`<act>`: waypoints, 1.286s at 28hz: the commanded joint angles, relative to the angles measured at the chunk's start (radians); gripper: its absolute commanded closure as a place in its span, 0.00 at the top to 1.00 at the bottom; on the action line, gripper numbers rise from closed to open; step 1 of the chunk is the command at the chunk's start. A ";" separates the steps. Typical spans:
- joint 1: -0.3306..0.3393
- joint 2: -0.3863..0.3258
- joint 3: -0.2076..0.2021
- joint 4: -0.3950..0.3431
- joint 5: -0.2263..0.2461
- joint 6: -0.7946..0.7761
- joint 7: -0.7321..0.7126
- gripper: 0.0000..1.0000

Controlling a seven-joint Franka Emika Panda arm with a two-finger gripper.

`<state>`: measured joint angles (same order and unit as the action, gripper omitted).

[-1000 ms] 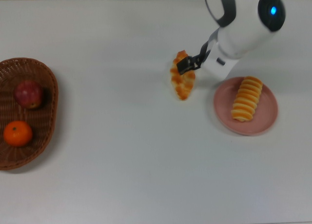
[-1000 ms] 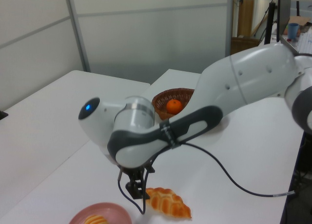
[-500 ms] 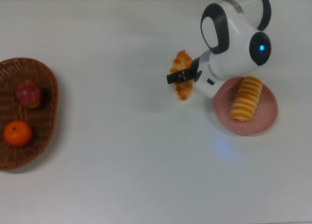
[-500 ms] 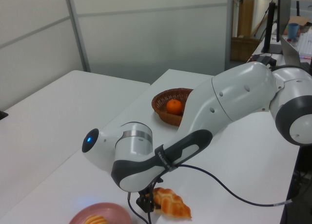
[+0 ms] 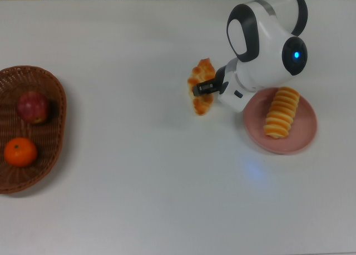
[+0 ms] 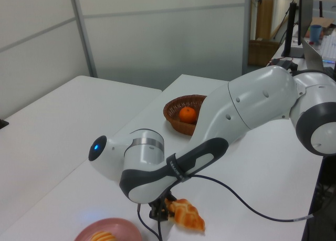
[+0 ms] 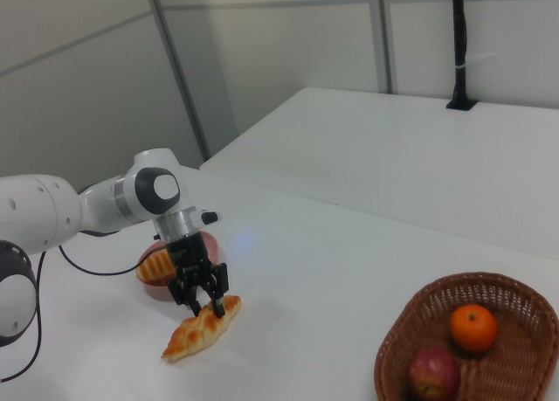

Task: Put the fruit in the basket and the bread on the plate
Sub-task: 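Move to the braided bread and grasp it, then carry the braided bread onto the pink plate and release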

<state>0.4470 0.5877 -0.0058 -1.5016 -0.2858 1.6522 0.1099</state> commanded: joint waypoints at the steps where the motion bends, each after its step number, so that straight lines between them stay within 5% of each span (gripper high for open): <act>1: -0.017 -0.022 -0.007 0.006 0.004 0.000 -0.024 0.00; 13: -0.021 -0.066 -0.003 0.035 0.014 0.000 -0.021 0.00; 19: -0.019 -0.074 0.007 0.136 0.096 0.014 -0.024 0.00; 27: 0.047 -0.049 0.023 0.147 0.117 0.360 0.028 0.00; 36: 0.104 -0.022 0.021 0.109 0.105 0.405 0.042 0.00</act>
<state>0.5374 0.5697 0.0246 -1.3539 -0.1790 2.0292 0.1391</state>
